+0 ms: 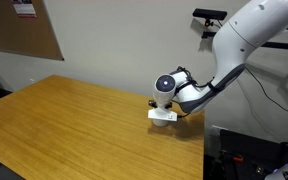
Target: Remove the green pen from the mug
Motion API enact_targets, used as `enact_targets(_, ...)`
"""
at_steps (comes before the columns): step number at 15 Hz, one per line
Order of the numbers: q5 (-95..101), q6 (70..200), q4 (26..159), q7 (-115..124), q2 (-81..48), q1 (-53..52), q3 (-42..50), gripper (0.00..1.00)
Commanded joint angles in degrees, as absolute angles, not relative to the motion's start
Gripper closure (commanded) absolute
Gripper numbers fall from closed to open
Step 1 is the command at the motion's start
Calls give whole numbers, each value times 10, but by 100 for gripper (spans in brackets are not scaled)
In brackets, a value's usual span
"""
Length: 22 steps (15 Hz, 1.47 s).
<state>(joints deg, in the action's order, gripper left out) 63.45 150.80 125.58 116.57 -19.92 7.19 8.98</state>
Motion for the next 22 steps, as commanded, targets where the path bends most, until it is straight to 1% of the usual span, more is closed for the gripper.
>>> enact_targets(1,652,1488,1267,1190,-173,50,104,97)
enact_targets(8,694,1445,1297,1221,-108,39,100,97)
enact_targets(16,735,1369,1353,1243,10,43,79,97)
enact_targets(18,739,1374,1363,1252,33,47,75,97)
enact_targets(22,730,1423,1371,1238,56,51,73,97)
